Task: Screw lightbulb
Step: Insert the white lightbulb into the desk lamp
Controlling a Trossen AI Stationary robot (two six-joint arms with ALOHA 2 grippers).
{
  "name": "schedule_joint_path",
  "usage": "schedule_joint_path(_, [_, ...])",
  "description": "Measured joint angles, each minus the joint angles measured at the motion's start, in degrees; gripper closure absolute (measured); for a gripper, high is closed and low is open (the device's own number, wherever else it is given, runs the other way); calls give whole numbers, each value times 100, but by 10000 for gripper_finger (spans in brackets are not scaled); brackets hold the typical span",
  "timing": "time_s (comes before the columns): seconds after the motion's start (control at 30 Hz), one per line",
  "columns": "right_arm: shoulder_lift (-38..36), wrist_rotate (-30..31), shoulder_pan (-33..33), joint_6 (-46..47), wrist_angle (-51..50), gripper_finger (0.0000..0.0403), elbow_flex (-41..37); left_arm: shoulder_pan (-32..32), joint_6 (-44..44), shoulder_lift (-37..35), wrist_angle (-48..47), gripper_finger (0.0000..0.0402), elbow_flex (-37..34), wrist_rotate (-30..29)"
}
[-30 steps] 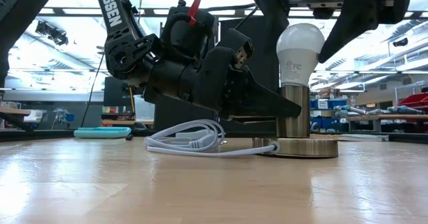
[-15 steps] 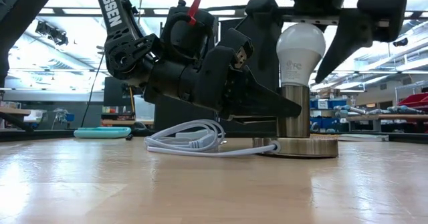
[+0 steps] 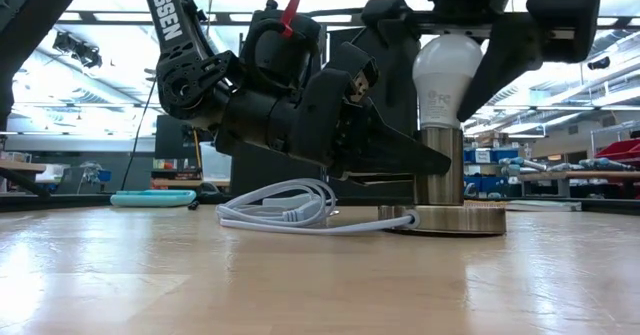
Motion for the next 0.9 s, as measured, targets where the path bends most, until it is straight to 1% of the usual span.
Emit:
schedule_joint_path(0.17, [0, -181, -27, -96, -27, 106, 0, 0, 0, 0, 2, 219, 0, -2])
schedule_joint_path(0.43, [0, -198, -27, -156, -23, 142, 0, 0, 0, 0, 4, 219, 0, -5])
schedule_joint_path(0.53, [0, -199, -27, -156, -21, 142, 0, 0, 0, 0, 4, 219, 0, -7])
schedule_joint_path(0.7, [0, -198, -27, -96, -12, 126, 0, 0, 0, 0, 4, 219, 0, -7])
schedule_joint_path(0.9, [0, -201, -37, 59, -138, 143, 217, 0, 0, 0, 7, 219, 0, -62])
